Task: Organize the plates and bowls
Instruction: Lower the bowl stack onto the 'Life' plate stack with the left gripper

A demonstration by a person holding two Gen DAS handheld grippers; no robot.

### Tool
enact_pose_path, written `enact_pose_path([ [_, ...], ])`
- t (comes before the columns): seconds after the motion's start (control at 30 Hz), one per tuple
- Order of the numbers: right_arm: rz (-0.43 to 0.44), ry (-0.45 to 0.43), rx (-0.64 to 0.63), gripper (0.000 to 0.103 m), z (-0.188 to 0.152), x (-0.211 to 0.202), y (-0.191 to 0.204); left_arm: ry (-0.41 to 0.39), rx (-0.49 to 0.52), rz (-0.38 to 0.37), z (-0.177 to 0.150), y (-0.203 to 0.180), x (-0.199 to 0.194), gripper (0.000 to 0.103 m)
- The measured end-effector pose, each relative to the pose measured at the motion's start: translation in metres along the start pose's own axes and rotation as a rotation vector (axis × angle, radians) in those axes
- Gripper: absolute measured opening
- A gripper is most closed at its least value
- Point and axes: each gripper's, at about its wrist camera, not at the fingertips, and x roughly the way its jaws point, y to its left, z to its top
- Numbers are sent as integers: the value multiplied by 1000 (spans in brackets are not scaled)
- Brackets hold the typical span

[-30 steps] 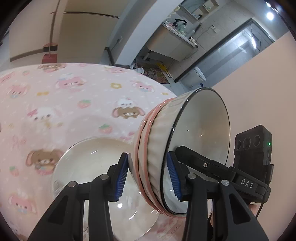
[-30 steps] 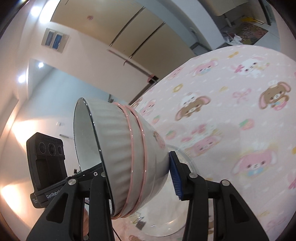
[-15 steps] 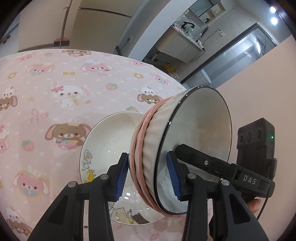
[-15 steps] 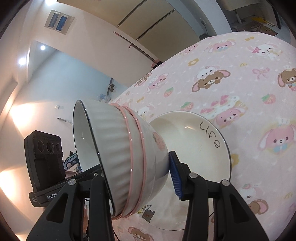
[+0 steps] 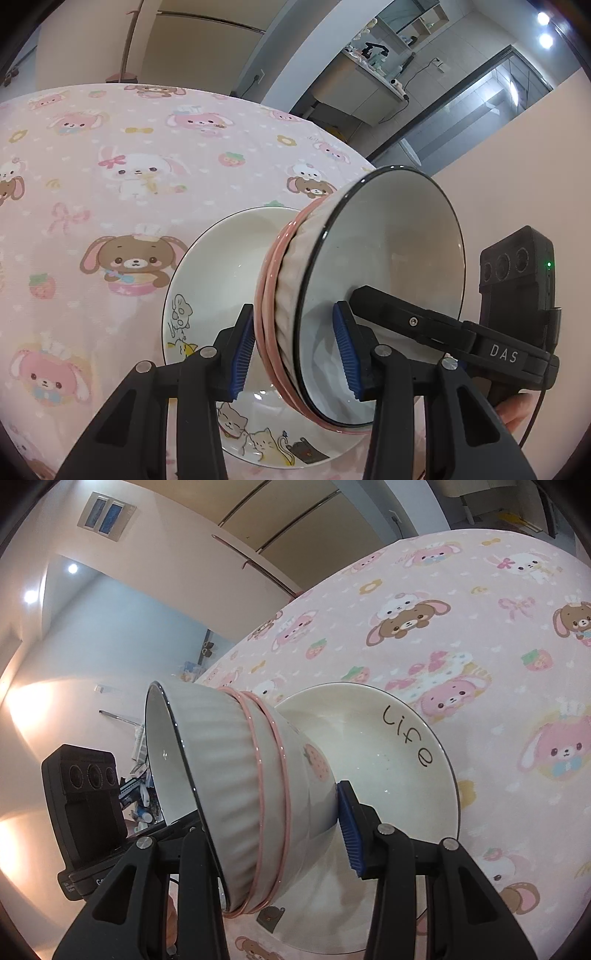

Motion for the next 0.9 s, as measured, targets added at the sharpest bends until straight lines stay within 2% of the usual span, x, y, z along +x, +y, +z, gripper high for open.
enact_pose_path([
  [0.4,-19,-3,24,41,2,8,-9,-13,28,24,2,4,16,44],
  [0.9,-55,-25,18,41,1,6,-7,-45,54,47,4,3,9,40],
])
